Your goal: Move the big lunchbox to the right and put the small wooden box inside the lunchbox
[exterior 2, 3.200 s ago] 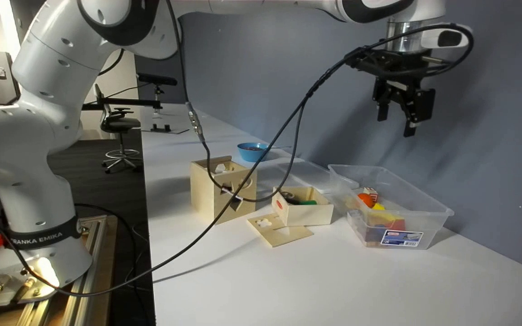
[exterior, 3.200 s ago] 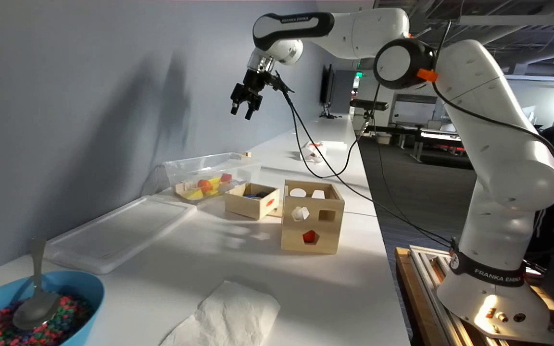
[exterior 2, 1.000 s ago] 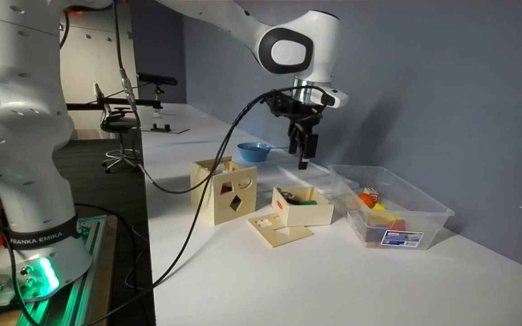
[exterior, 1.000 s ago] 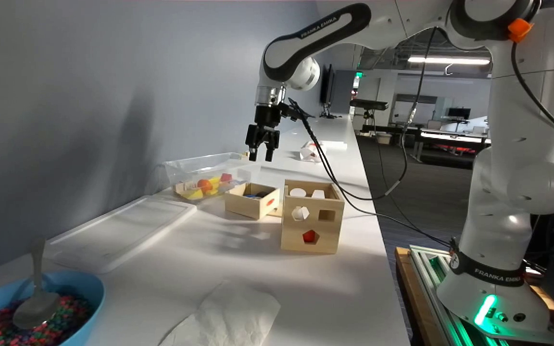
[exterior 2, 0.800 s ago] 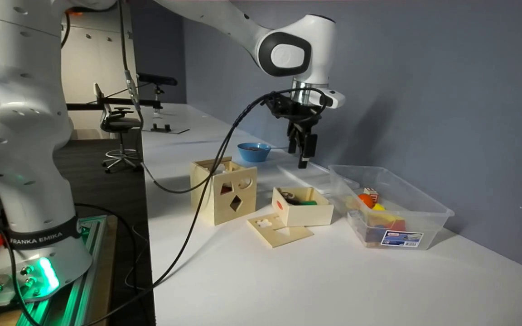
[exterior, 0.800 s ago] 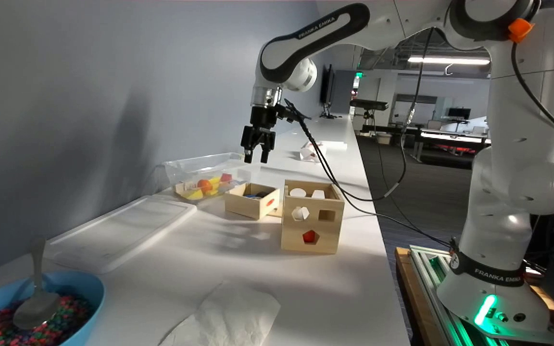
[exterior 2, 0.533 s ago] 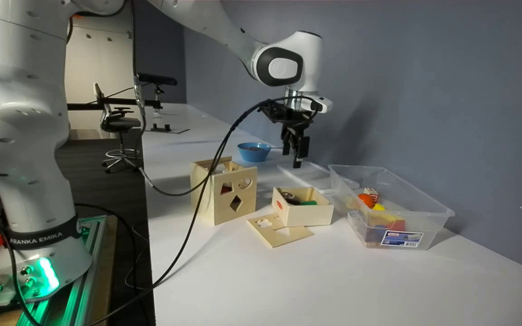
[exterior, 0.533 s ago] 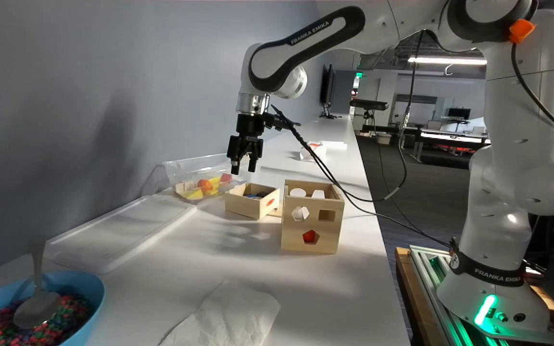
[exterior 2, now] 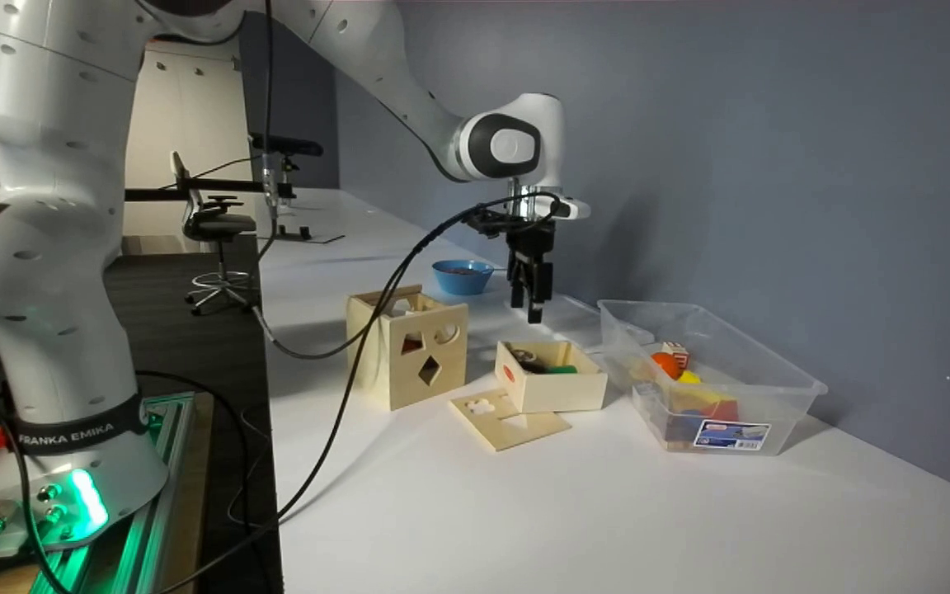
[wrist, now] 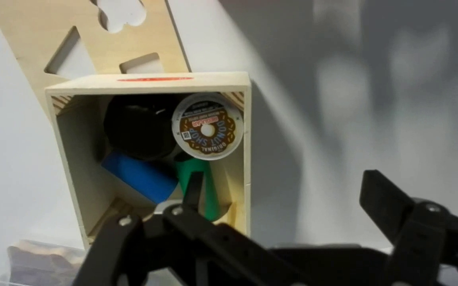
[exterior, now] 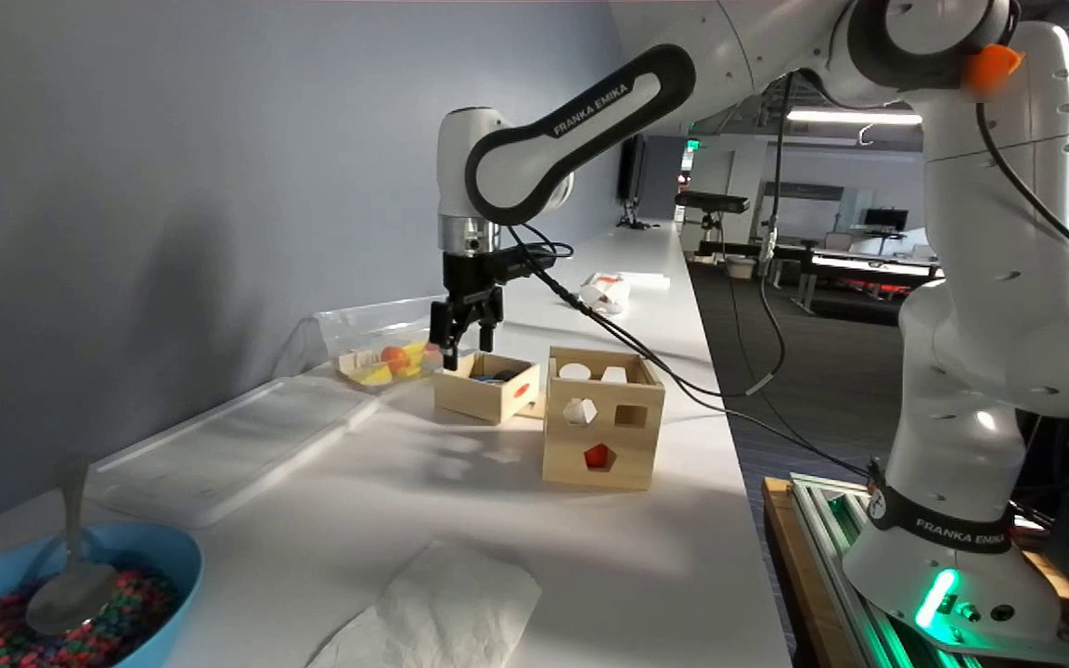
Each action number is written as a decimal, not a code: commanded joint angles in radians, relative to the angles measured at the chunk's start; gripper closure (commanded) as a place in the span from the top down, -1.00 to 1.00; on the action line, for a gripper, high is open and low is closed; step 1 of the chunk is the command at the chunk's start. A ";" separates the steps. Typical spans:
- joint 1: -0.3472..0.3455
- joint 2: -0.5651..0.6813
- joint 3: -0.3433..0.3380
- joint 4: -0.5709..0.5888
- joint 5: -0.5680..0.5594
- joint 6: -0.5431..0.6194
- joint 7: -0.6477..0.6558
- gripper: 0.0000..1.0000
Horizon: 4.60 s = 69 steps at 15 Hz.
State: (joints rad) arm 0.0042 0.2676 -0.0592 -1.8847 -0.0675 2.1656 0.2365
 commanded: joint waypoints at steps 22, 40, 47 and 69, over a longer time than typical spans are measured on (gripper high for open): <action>-0.047 0.026 -0.022 -0.012 0.021 0.134 -0.085 -1.00; -0.142 0.008 -0.052 0.287 0.090 -0.093 -0.226 -0.97; -0.185 0.241 -0.060 0.630 0.144 -0.044 -0.171 -0.97; -0.125 0.360 -0.092 0.623 0.042 0.156 -0.026 -0.97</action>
State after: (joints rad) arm -0.1203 0.6062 -0.1569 -1.2799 -0.0059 2.2802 0.2502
